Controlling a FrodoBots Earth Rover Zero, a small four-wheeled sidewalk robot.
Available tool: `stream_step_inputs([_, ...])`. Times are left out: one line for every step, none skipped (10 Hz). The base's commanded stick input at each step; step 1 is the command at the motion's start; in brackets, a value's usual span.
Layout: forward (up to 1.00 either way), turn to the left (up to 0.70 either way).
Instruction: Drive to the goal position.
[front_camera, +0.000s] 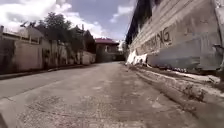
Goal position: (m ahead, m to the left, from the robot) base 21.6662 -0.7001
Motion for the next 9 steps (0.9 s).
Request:
stream_step_inputs([0.7,0.0])
stream_step_inputs([0.7,0.0])
stream_step_inputs([0.7,0.0])
stream_step_inputs([0.7,0.0])
stream_step_inputs([0.7,0.0])
stream_step_inputs([0.7,0.0])
stream_step_inputs([0.7,0.0])
stream_step_inputs([0.7,0.0])
stream_step_inputs([0.7,0.0])
